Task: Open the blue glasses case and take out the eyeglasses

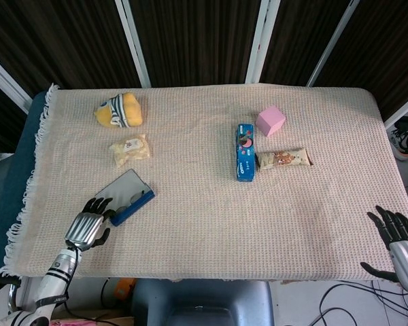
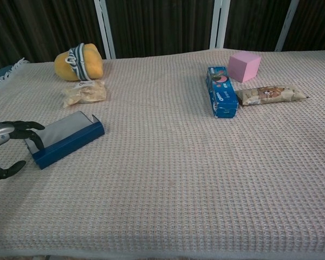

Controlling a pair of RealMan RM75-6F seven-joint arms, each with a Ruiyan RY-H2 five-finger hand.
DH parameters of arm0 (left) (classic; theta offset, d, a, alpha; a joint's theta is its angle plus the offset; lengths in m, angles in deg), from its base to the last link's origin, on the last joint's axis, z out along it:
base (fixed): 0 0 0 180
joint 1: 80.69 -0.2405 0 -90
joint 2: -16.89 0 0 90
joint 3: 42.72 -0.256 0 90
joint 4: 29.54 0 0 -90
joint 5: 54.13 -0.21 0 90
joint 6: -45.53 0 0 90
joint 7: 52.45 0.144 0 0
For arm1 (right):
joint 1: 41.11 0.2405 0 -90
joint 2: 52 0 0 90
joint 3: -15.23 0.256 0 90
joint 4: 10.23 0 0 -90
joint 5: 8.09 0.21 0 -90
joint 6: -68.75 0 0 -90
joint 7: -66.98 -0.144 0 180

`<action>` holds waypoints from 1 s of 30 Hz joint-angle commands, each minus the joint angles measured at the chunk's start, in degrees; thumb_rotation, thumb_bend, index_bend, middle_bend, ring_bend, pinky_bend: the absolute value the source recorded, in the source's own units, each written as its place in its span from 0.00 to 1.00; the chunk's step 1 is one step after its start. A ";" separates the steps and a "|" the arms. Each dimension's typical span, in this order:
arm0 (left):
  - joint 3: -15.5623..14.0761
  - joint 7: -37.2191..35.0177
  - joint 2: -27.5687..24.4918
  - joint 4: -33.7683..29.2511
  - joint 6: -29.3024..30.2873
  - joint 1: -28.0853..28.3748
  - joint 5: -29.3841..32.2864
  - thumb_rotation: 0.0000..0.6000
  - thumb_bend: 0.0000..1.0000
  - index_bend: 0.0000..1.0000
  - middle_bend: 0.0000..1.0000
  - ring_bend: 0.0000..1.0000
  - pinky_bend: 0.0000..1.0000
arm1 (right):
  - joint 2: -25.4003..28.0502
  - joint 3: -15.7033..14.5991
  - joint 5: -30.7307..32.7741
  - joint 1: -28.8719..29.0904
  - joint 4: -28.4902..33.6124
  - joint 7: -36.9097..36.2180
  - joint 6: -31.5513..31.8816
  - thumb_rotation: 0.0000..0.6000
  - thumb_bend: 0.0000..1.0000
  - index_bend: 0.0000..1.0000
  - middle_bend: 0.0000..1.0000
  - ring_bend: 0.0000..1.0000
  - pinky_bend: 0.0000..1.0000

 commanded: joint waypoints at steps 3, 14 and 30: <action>-1.24 0.94 -1.36 -2.26 -0.13 -0.42 -0.85 1.00 0.47 0.35 0.05 0.00 0.02 | 0.07 -0.07 -0.11 -0.04 0.02 -0.11 0.10 1.00 0.22 0.00 0.00 0.00 0.00; -5.05 5.46 -3.20 -10.37 -1.03 -0.39 -5.21 1.00 0.47 0.34 0.01 0.00 0.02 | 0.37 -0.35 -0.84 -0.36 -0.18 -1.07 1.05 1.00 0.22 0.00 0.00 0.00 0.00; -4.41 15.50 3.09 -15.03 -2.07 1.40 -2.02 1.00 0.47 0.27 0.00 0.00 0.01 | 1.43 -0.65 -2.35 -1.67 -1.45 -5.30 4.66 1.00 0.22 0.00 0.00 0.00 0.00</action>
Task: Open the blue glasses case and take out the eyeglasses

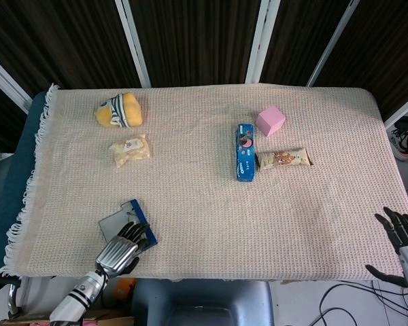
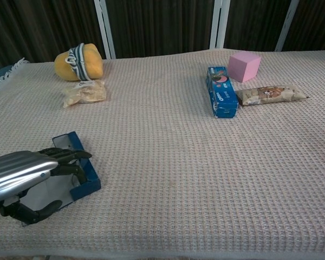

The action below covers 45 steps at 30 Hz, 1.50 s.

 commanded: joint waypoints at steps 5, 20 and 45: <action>1.25 1.78 4.72 0.39 0.40 0.76 1.59 1.00 0.47 0.26 0.00 0.00 0.01 | 0.27 -0.09 -0.37 -0.36 -0.54 -1.18 0.81 1.00 0.22 0.00 0.00 0.00 0.00; 7.63 8.29 15.90 7.76 1.66 4.47 9.22 1.00 0.47 0.20 0.00 0.00 0.01 | 0.87 -0.02 -0.22 -0.72 -1.11 -3.17 1.53 1.00 0.22 0.00 0.00 0.00 0.00; 9.98 3.02 12.77 8.97 8.49 4.39 6.50 1.00 0.43 0.26 0.00 0.00 0.05 | 0.97 0.07 -0.09 -0.61 -1.14 -3.28 0.98 1.00 0.22 0.00 0.00 0.00 0.00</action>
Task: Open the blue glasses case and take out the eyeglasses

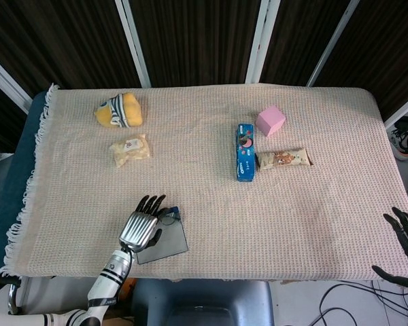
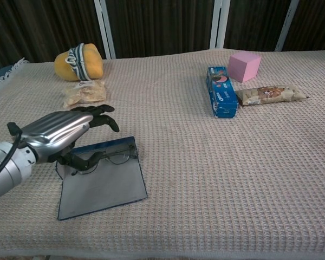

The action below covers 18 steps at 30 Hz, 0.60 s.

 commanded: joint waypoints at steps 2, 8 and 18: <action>1.13 -2.30 -1.82 0.52 -0.35 -0.28 1.55 1.00 0.43 0.27 0.00 0.00 0.06 | -0.10 -0.02 -0.15 0.08 -0.02 0.06 -0.07 1.00 0.22 0.00 0.00 0.00 0.00; 1.86 -4.33 -2.22 1.01 -3.27 0.39 5.19 1.00 0.43 0.31 0.00 0.00 0.06 | -0.29 -0.01 -0.22 0.12 -0.02 0.23 -0.10 1.00 0.22 0.00 0.00 0.00 0.00; 2.68 -4.24 -1.01 3.21 -4.58 2.04 7.65 1.00 0.43 0.33 0.00 0.00 0.07 | -0.30 0.03 0.00 0.29 0.11 0.54 -0.58 1.00 0.22 0.00 0.00 0.00 0.00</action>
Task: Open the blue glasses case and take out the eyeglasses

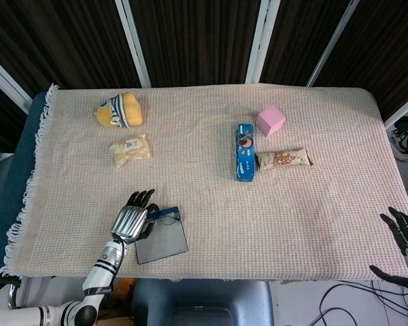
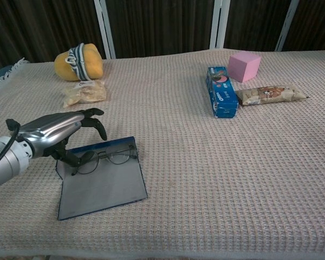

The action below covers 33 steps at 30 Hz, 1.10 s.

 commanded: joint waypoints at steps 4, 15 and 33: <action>0.28 -0.02 0.58 0.84 -0.01 0.38 0.59 1.00 0.43 0.33 0.00 0.00 0.07 | 0.03 0.03 0.08 -0.05 0.01 -0.05 0.08 1.00 0.22 0.00 0.00 0.00 0.00; 0.73 0.00 1.91 3.81 -0.47 1.58 2.53 1.00 0.43 0.36 0.01 0.00 0.07 | 0.03 0.07 0.19 -0.06 0.08 0.13 0.01 1.00 0.22 0.00 0.00 0.00 0.00; 0.16 0.22 2.00 3.74 0.29 2.08 3.39 1.00 0.43 0.40 0.01 0.00 0.07 | -0.02 0.18 0.41 -0.01 0.15 0.35 -0.21 1.00 0.22 0.00 0.00 0.00 0.00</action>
